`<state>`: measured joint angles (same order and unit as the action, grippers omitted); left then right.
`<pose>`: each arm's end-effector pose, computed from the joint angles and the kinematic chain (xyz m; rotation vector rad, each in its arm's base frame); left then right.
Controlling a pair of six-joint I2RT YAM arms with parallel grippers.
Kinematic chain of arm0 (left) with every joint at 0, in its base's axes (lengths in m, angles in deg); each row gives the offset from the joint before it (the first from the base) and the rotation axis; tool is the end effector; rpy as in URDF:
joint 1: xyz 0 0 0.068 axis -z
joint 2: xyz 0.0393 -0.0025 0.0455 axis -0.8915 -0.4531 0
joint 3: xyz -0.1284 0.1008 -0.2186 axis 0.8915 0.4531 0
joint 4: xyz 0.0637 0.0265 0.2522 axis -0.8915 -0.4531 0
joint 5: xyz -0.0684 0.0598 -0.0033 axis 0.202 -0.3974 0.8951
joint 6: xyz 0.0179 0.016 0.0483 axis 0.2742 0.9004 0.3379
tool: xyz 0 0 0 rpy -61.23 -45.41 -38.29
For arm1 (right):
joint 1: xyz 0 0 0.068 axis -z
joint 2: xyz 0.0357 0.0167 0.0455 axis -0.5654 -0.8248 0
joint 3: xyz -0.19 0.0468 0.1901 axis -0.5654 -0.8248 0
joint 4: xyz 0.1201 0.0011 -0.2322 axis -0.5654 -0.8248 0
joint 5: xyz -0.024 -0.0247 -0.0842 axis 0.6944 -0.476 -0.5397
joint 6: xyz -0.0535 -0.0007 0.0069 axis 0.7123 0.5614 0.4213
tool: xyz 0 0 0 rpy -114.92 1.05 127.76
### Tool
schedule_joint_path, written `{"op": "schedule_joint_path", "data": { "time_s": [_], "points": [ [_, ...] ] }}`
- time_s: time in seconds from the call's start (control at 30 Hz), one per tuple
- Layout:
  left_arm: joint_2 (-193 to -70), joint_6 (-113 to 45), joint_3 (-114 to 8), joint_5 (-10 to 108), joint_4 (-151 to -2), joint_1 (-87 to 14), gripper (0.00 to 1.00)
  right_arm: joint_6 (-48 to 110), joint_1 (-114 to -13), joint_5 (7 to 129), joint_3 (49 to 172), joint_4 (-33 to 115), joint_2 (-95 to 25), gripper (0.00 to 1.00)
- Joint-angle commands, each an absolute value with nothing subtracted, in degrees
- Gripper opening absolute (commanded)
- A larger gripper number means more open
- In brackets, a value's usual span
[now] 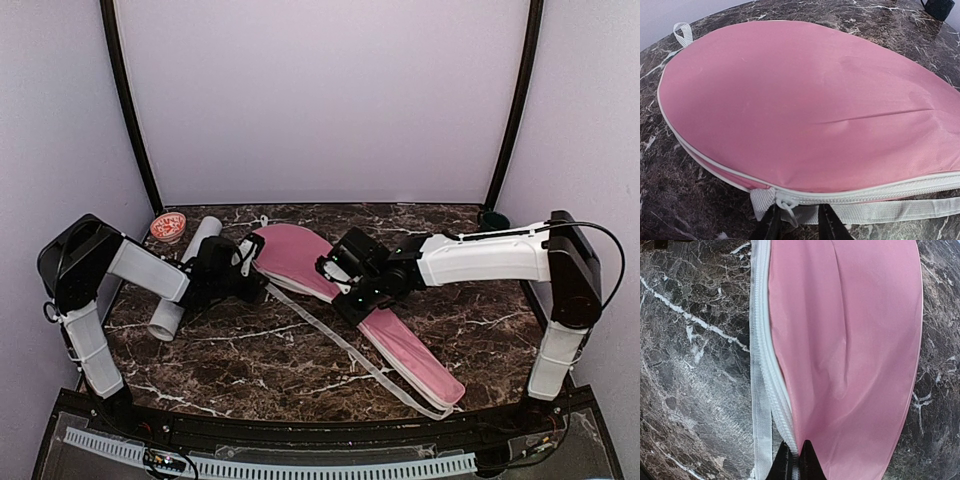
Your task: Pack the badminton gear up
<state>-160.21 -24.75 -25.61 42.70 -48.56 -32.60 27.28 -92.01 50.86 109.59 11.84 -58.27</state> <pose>0.3067 -0.1818 0.1343 0.5407 2.0396 -0.3772 0.2104 0.3207 0.2069 -0.9906 2.4097 0.2249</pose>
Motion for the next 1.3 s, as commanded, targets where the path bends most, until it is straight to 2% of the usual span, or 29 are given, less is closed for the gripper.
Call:
{"op": "schedule_joint_path", "data": {
  "time_s": [0.0,0.17,0.4,1.27],
  "points": [
    [-161.07,-23.66,-27.07,41.57,-49.37,-33.22,0.27,26.95,-91.91,51.33,109.01,13.61,-54.98,0.00],
    [-161.45,-22.85,-28.16,41.00,-49.81,-33.22,0.23,26.89,-91.99,51.45,108.33,13.72,-54.67,0.00],
    [-160.74,-21.58,-28.24,40.82,-50.43,-33.18,0.01,26.74,-92.01,51.20,108.19,13.67,-54.63,0.00],
    [-155.58,-22.68,-23.45,54.90,-51.46,-22.87,0.00,24.89,-91.13,52.92,115.57,17.19,-63.50,0.00]
  ]
}}
